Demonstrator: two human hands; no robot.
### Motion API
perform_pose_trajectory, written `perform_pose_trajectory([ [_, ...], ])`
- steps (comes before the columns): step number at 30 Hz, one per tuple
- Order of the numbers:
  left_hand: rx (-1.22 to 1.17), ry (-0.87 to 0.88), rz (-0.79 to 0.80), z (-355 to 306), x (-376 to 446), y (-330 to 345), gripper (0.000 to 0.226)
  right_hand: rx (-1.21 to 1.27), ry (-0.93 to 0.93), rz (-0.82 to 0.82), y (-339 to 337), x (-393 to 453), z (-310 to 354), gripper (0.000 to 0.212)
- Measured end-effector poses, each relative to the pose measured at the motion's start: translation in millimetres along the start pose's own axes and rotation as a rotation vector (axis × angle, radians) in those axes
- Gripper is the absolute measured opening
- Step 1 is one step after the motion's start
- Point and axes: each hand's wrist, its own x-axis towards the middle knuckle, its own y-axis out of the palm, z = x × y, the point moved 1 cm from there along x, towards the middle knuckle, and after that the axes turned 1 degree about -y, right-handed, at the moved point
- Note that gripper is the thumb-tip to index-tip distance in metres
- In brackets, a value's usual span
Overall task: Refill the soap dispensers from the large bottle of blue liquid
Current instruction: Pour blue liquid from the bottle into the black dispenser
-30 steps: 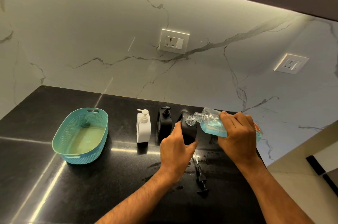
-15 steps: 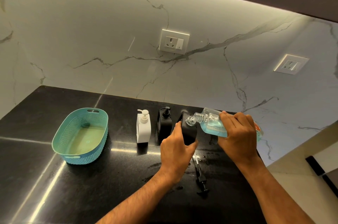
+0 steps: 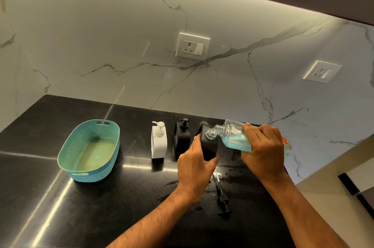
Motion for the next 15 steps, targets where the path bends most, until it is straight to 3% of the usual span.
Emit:
perform_pose_trajectory([
  [15,0.012,-0.012,0.013,-2.3,-1.0,-2.0,0.071,-0.021,-0.015,-0.01,1.1,0.5,-1.4,0.067],
])
